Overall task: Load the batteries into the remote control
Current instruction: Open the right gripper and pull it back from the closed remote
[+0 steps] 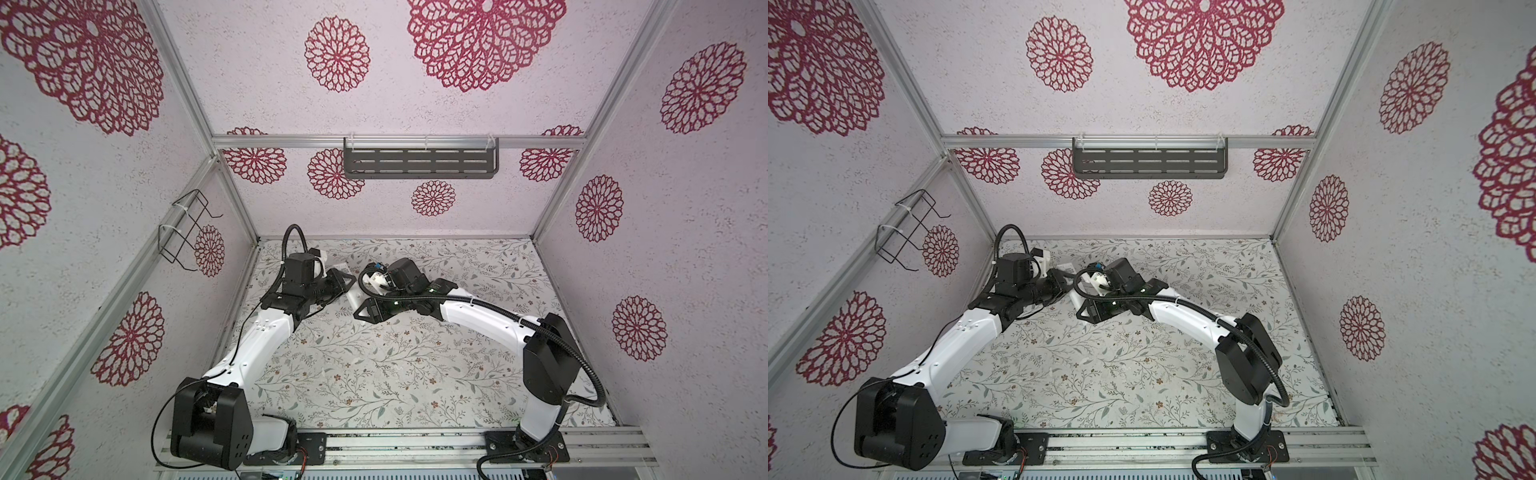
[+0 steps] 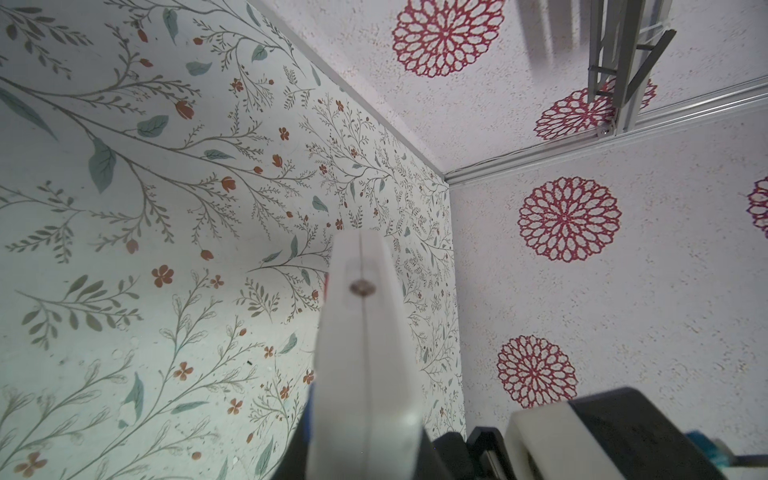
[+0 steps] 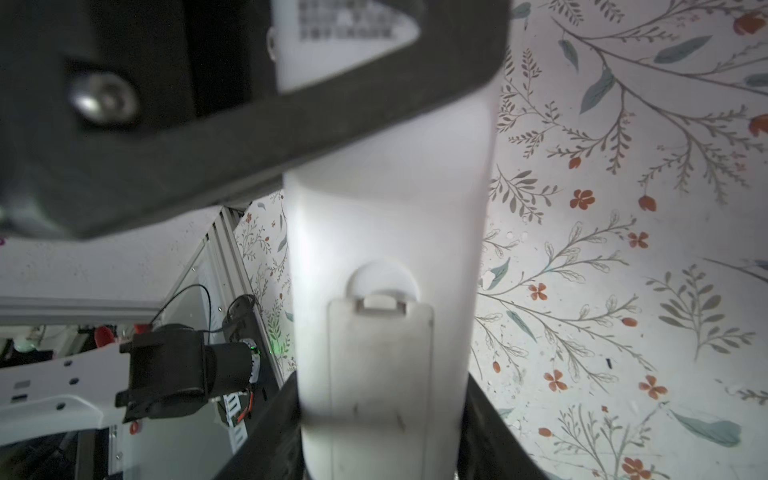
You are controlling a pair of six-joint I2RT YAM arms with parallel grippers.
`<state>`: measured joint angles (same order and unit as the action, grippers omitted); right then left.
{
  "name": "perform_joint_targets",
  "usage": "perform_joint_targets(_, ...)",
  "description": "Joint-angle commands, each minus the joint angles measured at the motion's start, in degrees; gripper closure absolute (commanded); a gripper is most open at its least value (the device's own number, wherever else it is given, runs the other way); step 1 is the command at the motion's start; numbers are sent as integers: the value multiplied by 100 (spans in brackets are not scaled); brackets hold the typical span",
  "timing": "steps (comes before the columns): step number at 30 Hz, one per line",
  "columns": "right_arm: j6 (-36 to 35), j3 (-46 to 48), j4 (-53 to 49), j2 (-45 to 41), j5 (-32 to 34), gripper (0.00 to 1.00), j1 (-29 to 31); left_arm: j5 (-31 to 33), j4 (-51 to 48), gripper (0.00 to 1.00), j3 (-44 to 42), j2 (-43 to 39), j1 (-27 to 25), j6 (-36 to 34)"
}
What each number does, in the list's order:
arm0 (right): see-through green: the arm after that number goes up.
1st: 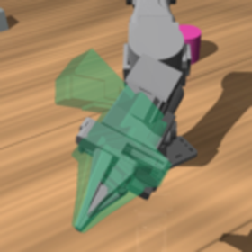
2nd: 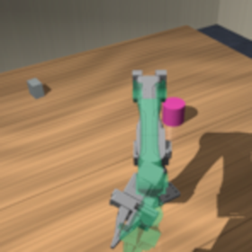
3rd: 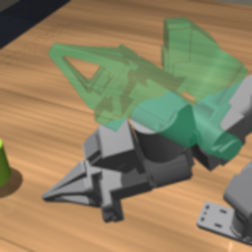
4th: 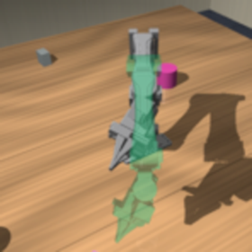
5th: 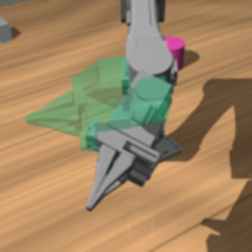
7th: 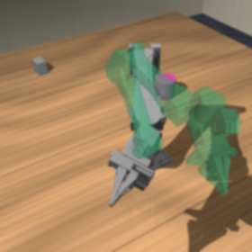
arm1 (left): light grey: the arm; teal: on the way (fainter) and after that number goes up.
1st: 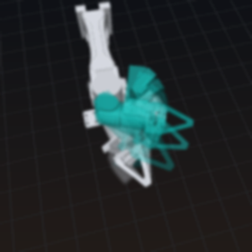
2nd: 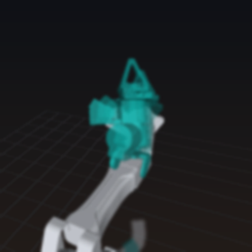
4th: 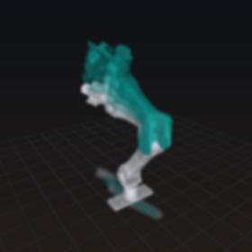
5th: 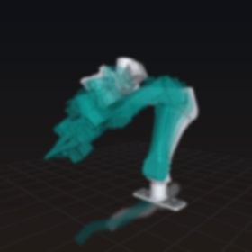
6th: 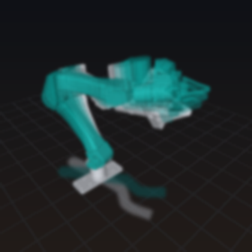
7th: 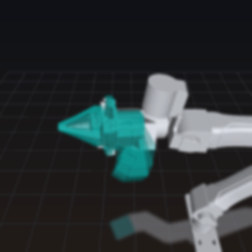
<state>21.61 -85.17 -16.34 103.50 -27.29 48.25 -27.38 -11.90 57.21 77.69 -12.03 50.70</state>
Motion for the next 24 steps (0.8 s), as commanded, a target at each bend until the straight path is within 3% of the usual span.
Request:
perform_joint_targets(1, -69, -123, 51, -97, -13, 67, -37, -305, 431, 100, 197, 18, -23, 133)
perform_joint_targets(8, -76, -237, -9, -129, -22, 82, -114, -332, 549, 100, 190, 18, -27, 160)
perform_joint_targets(19, -102, -227, -17, -262, 12, 92, -237, -312, 588, 100, 141, -52, -27, 168)
perform_joint_targets(22, -112, -215, -27, -298, 36, 95, -261, -337, 608, 93, 141, -57, -27, 181)
perform_joint_targets(24, -97, -185, -19, -312, 52, 96, -287, -399, 646, 77, 141, -43, -27, 181)
